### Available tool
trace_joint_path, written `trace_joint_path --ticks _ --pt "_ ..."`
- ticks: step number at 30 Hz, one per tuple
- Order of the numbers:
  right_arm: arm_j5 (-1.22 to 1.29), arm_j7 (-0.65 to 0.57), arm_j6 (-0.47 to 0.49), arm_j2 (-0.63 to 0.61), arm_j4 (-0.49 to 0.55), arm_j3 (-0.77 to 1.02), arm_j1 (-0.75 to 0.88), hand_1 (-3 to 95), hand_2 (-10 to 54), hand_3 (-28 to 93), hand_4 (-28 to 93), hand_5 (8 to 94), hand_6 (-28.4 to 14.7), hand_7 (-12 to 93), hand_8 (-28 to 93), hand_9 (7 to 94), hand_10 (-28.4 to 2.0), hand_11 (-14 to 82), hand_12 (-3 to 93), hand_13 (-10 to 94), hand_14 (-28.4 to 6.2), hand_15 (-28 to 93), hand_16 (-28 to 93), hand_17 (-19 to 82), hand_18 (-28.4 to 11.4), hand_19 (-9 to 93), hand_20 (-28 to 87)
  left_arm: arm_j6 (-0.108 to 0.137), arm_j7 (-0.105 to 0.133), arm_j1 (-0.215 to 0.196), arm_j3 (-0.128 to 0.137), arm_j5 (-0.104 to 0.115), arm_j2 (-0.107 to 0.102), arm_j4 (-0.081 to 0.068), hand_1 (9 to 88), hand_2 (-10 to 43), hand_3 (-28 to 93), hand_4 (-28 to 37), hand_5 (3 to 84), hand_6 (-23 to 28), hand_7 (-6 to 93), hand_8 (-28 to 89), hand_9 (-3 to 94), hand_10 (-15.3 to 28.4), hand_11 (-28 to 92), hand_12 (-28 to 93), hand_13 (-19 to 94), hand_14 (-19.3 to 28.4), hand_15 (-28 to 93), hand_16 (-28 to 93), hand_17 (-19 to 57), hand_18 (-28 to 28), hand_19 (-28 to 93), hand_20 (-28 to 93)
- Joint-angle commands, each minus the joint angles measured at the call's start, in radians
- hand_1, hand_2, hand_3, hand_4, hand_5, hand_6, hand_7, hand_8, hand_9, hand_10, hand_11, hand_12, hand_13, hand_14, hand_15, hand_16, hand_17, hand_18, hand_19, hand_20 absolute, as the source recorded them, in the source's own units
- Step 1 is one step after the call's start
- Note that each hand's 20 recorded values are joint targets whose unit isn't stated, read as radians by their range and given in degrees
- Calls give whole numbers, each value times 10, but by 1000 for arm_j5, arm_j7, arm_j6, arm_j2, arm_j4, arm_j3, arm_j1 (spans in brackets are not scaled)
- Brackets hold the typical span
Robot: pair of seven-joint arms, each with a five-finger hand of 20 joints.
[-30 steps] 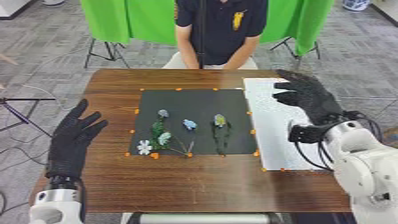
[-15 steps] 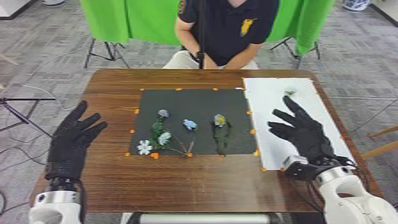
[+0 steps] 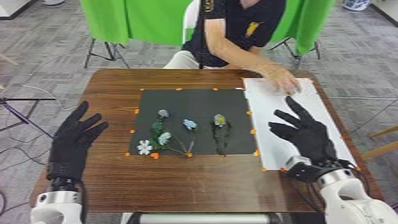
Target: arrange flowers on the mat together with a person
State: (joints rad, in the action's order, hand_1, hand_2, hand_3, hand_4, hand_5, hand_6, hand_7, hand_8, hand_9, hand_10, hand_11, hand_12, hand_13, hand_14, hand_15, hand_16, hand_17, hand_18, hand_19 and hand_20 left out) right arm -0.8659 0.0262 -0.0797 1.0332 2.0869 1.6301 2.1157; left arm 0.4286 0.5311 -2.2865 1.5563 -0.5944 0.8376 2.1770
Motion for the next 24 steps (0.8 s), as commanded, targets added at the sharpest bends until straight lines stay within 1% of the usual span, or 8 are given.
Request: trace_joint_path --ticks 1,2,6,8,9,13,18,24 --pt "-42 22 -8 -6 3 -25 -9 140 82 790 -283 263 69 144 -130 385 -92 50 141 319 -171 200 202 -8 -196 448 165 -8 -24 0 1 -8 17 -5 229 38 813 -265 339 18 144 -111 370 170 209 90 283 252 405 -66 -88 225 465 147" --pt "-45 14 -22 -7 7 -34 -17 141 81 789 -283 263 69 144 -130 386 -92 50 140 320 -170 202 201 -8 -196 448 165 -8 -27 -1 4 -10 19 -4 229 38 813 -264 339 18 144 -111 370 169 209 90 283 252 405 -66 -89 226 466 147" --pt "-42 0 -32 -1 12 -60 -39 142 80 790 -283 264 70 145 -130 388 -92 52 140 323 -170 209 198 -7 -195 449 167 -7 -18 -1 3 -6 16 -3 230 38 812 -264 339 19 145 -111 370 170 210 90 283 252 406 -67 -88 226 467 148" --pt "-33 -7 -26 6 11 -63 -46 143 78 793 -283 264 70 146 -130 388 -93 53 140 324 -169 210 196 -7 -195 449 168 -10 -24 2 2 -12 19 -3 230 39 812 -264 338 20 145 -111 370 170 210 90 283 252 406 -67 -88 226 467 148" --pt "-37 -6 -34 5 9 -71 -56 143 77 793 -283 264 70 146 -130 388 -93 53 140 324 -169 211 196 -7 -195 450 168 -7 -14 2 -1 -7 13 -4 230 38 813 -263 338 20 144 -111 370 170 210 90 283 252 406 -67 -88 226 467 148" --pt "-39 -13 -42 1 7 -73 -67 144 77 792 -283 266 71 146 -131 389 -93 54 140 325 -169 215 193 -6 -195 449 169 -9 -17 -2 0 -8 15 -3 230 39 812 -262 338 20 144 -111 370 170 210 90 283 253 406 -67 -88 226 468 148" --pt "-35 -18 -40 7 7 -64 -66 145 77 791 -283 267 70 147 -131 390 -93 55 139 327 -169 220 190 -6 -195 450 170 -11 -29 1 7 -15 26 -2 231 38 812 -261 337 20 143 -111 370 170 211 90 283 252 406 -68 -88 226 468 148" --pt "-38 -7 -50 0 -3 -59 -65 145 77 792 -283 268 71 147 -131 391 -93 55 139 326 -170 222 186 -6 -195 448 169 -10 -22 0 6 -11 22 -3 230 37 813 -261 336 20 145 -111 370 170 210 89 283 252 407 -67 -88 227 469 148"
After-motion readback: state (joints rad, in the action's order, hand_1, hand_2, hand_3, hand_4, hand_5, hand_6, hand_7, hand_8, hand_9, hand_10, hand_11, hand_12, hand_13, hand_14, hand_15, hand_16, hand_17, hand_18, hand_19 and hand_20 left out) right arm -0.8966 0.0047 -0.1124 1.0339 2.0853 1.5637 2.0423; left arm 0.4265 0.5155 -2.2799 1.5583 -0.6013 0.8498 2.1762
